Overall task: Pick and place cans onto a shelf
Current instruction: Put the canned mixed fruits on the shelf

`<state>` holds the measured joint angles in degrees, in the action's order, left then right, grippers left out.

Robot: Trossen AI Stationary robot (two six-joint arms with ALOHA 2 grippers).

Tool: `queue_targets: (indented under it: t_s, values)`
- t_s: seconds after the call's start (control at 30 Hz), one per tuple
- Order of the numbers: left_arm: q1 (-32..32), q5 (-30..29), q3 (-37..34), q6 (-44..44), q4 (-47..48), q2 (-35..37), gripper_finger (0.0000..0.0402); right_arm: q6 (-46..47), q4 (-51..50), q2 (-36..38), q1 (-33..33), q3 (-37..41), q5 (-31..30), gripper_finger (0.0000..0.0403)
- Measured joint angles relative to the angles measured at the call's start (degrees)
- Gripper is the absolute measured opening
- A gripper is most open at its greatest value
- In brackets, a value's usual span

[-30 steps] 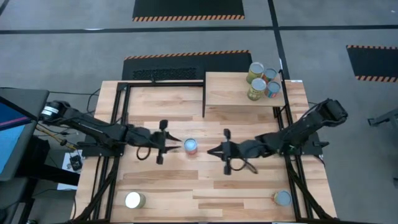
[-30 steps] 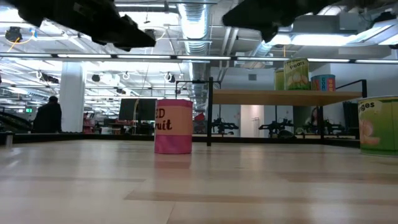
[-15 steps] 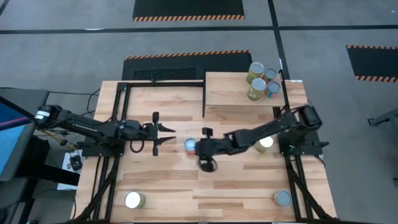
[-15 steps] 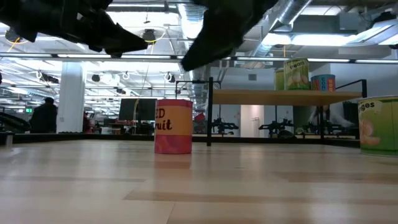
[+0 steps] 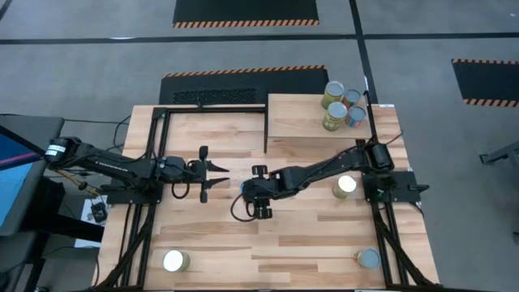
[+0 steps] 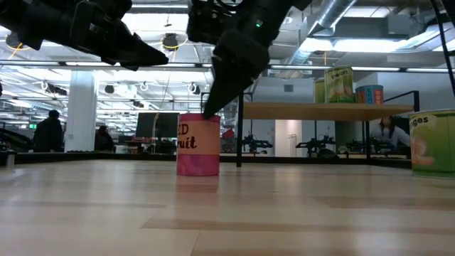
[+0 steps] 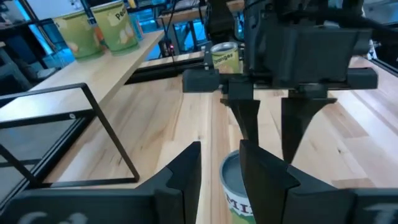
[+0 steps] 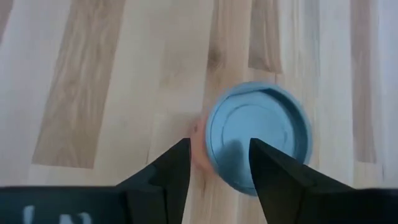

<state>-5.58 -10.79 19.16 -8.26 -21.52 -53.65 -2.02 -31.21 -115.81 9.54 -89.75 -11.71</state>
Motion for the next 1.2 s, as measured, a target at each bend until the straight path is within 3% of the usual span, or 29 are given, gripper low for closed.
queue_targets:
  t_s: [0.47,0.77,1.07,1.2]
  values:
    - [0.15,-0.04,0.00,2.06,-1.34,0.02,0.0100,-1.46,-1.80,0.16,-1.03,-0.09,1.79,0.0065]
    - [3.07,2.33,-1.73,2.92,-4.96,0.04,0.0100,-2.99,-2.44,0.17,-1.44,-0.09,2.47,0.0061]
    - [5.68,4.37,-1.73,2.26,-4.98,0.04,0.0100,-1.08,-2.65,0.19,-2.97,-0.09,2.78,0.0100]
    - [6.27,4.44,-1.73,2.06,-4.98,0.04,0.0100,-1.01,-2.72,0.19,-3.85,-0.09,2.78,0.0092]
